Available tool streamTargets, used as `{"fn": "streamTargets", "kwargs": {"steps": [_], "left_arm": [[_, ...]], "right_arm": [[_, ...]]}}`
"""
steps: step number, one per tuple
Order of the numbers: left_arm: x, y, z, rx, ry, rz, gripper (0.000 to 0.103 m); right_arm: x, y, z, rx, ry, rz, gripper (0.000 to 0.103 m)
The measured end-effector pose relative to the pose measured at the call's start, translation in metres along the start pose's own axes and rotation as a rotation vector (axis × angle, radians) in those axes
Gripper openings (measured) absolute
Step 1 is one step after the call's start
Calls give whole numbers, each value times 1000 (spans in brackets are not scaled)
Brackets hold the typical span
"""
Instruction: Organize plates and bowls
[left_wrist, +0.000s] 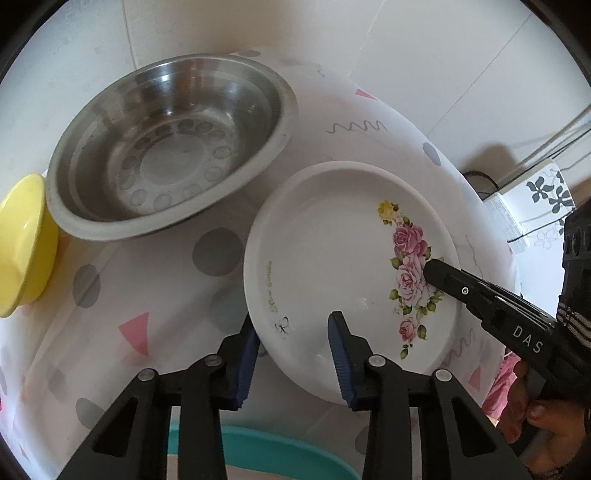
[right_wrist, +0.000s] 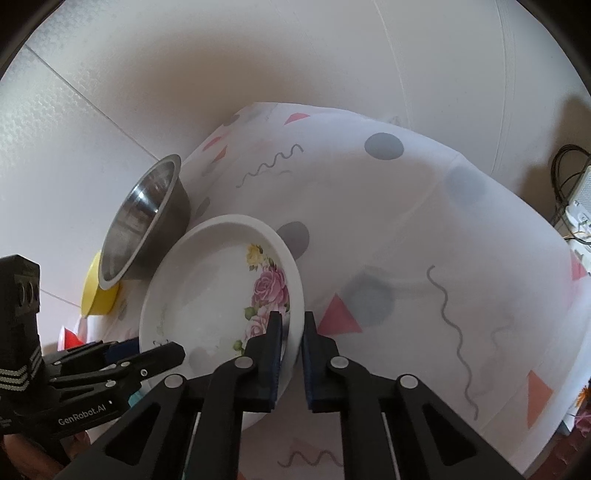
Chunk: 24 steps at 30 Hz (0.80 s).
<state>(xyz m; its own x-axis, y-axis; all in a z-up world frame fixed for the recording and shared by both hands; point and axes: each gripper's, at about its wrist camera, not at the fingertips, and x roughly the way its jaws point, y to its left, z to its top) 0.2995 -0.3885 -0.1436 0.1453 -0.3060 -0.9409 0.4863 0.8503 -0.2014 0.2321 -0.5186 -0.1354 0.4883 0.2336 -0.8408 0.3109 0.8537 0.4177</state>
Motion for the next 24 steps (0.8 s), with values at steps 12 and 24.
{"fn": "streamTargets", "kwargs": {"steps": [12,24], "left_arm": [[10,-7,16,38,-5,13,36],[11,-9,14,50,-20,-10,21]], "right_arm": [[-3,0,-2,-12,-11,-9,10],[-14,0,-7,2,-7,-8,10]]}}
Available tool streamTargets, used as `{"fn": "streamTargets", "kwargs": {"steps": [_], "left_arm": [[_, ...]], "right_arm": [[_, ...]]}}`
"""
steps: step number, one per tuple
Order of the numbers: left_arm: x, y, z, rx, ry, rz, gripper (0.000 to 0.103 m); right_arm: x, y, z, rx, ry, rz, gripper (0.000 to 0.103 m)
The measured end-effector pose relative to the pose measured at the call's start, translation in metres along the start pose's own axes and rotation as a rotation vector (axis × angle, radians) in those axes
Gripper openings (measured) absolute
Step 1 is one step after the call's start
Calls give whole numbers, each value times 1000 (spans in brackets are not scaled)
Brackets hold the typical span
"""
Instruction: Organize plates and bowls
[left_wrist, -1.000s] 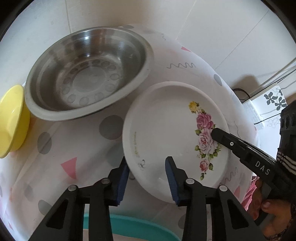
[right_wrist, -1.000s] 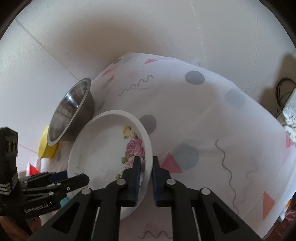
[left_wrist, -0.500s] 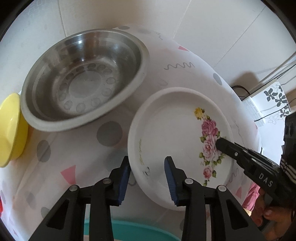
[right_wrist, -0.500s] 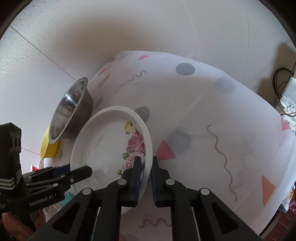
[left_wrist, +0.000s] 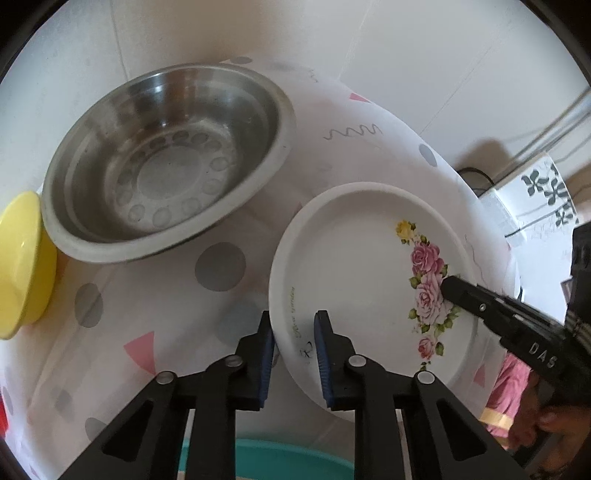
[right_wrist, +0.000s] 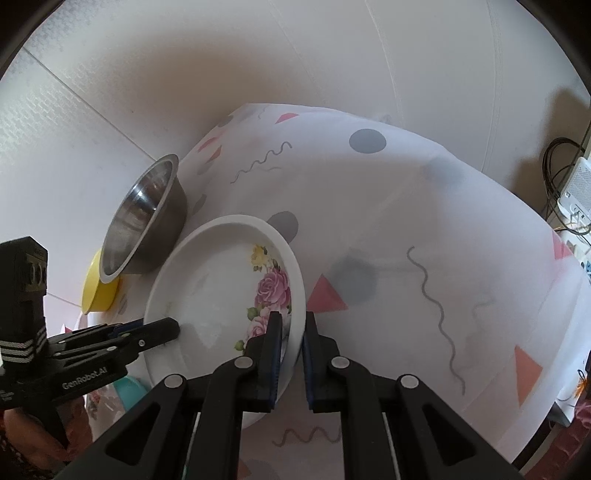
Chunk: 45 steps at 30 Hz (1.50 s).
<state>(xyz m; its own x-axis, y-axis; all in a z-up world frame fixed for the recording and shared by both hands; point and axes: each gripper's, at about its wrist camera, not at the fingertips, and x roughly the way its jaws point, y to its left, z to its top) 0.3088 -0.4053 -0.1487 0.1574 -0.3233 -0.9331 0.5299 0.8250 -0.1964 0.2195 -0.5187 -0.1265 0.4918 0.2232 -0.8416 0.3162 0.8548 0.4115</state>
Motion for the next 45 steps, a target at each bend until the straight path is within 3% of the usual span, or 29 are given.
{"fn": "streamTargets", "kwargs": {"steps": [9,19,21,25,31,45], "left_arm": [[5,-8,-6,30,14,-54,21],[13,-27,2,88,39,-37,25],[14,-34,2,130,28,-13,26],[11,-33,4,110,3,-18,24],[-10,-38,-1,157,-70,-17,24],[-55,-11,-19,63,-138,-80,24]], "right_arm": [[-16,-9,-6,30,-17,-10,9],[-11,-26,-17,101,-8,12,9],[-10,-28,-17,109,-12,16,9],[-10,-28,-16,121,-13,14,9],[-20,-29,-18,131,-22,28,9],[-54,5,-16,66,-56,72,9]]}}
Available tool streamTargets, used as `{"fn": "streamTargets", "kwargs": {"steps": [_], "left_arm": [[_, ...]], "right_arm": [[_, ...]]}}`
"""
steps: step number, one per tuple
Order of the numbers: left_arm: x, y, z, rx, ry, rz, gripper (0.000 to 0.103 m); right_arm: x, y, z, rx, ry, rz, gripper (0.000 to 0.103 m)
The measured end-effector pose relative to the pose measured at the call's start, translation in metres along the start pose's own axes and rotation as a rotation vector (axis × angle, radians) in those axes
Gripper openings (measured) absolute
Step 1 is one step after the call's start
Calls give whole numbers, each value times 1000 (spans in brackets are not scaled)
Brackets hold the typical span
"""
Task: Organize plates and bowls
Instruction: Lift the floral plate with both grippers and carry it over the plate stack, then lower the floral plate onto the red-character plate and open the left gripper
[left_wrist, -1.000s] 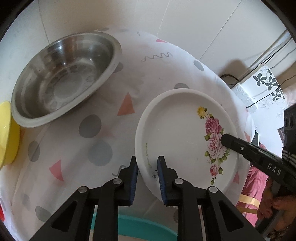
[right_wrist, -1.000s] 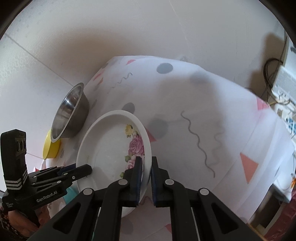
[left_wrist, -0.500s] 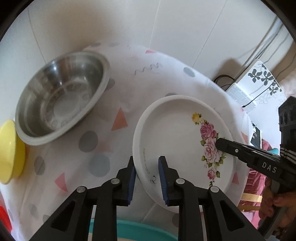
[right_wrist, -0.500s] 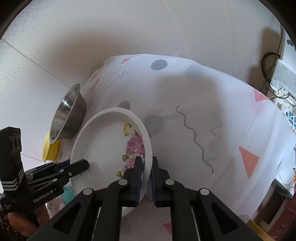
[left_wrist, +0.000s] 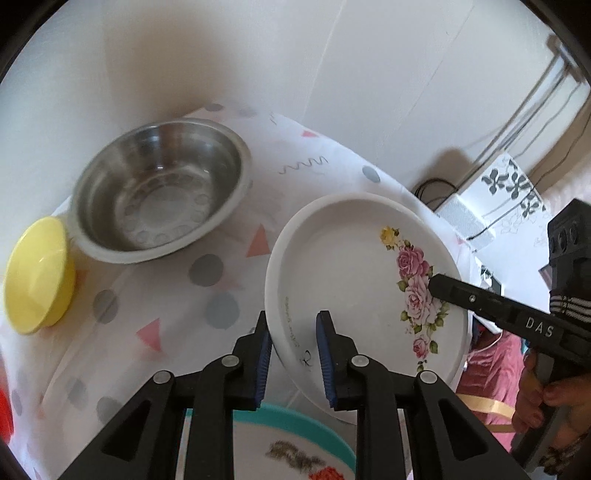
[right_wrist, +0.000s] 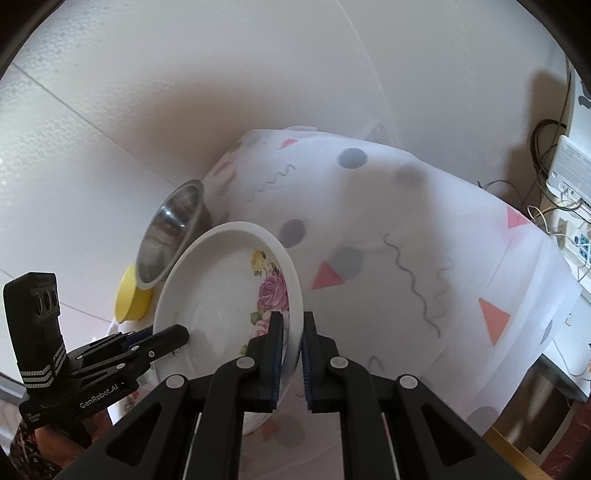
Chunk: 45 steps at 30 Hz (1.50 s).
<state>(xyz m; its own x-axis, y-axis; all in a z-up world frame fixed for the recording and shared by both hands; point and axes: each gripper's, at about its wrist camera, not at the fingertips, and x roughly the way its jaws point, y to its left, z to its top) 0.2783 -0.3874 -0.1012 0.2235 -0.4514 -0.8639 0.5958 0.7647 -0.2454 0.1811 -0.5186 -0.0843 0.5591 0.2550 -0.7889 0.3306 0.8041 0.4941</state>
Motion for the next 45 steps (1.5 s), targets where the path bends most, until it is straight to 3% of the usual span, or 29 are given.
{"fn": "streamTargets", "kwargs": {"steps": [8,22,33,45], "left_arm": [[-46,23,-22,-51,-71,8,24],[-102,74,-108,-174,-88,72,24],[-98,95,-164,-279,-14,107,24],[-88,85,-166,-290,32,147,24]], "right_arm": [[-8,39,-12,-65,9,51,9],[3,99,-73,-163,113,132,9],[18,125,-113,-230,185,125,9],[33,114,-124,-197,256,64,9]]}}
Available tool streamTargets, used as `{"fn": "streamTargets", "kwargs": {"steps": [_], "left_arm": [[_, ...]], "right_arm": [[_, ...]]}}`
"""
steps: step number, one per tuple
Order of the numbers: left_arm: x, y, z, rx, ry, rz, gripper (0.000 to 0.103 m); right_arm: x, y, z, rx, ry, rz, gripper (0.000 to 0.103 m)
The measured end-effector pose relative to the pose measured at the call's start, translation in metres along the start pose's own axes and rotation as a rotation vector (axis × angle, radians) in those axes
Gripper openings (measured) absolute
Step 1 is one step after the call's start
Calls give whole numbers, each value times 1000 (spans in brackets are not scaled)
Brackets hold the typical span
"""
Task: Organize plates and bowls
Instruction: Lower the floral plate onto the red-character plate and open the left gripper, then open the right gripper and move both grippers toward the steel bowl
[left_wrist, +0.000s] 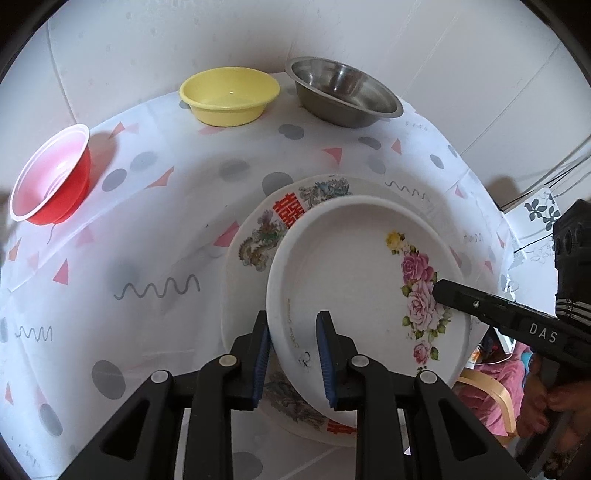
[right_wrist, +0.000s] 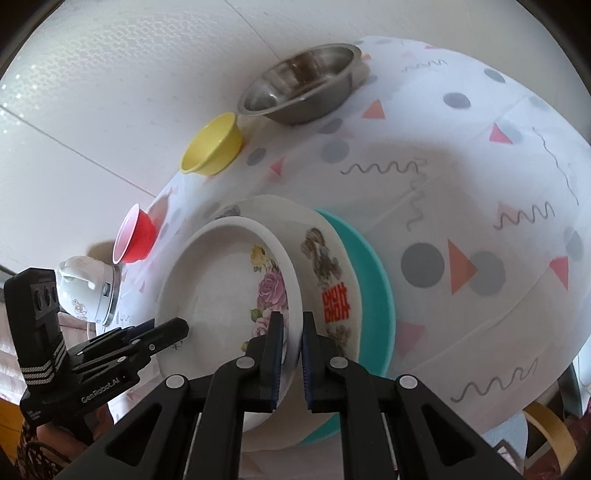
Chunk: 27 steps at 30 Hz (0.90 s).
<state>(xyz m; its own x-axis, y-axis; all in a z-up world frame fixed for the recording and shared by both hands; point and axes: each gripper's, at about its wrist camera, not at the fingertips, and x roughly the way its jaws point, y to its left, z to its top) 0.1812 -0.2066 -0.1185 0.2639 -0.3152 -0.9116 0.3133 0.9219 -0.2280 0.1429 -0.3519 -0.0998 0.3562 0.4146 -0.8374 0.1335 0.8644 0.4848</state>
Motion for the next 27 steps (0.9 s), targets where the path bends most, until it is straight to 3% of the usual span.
{"fn": "streamTargets", "kwargs": {"steps": [5,11,17,27], "left_arm": [[2,-4,3,-5,28,10,35],[4,-6,6,-12,46,17,39],[2,-10,9,-12,72,20,65],[-7,-3,6,-32,41,16,66]], "right_arm": [[1,1,2,12,20,-29,9],[2,3,7,21,29,-45,9],[11,17,14,0,63,-116,9],[13,21,17,-13,62,-150,9]]}}
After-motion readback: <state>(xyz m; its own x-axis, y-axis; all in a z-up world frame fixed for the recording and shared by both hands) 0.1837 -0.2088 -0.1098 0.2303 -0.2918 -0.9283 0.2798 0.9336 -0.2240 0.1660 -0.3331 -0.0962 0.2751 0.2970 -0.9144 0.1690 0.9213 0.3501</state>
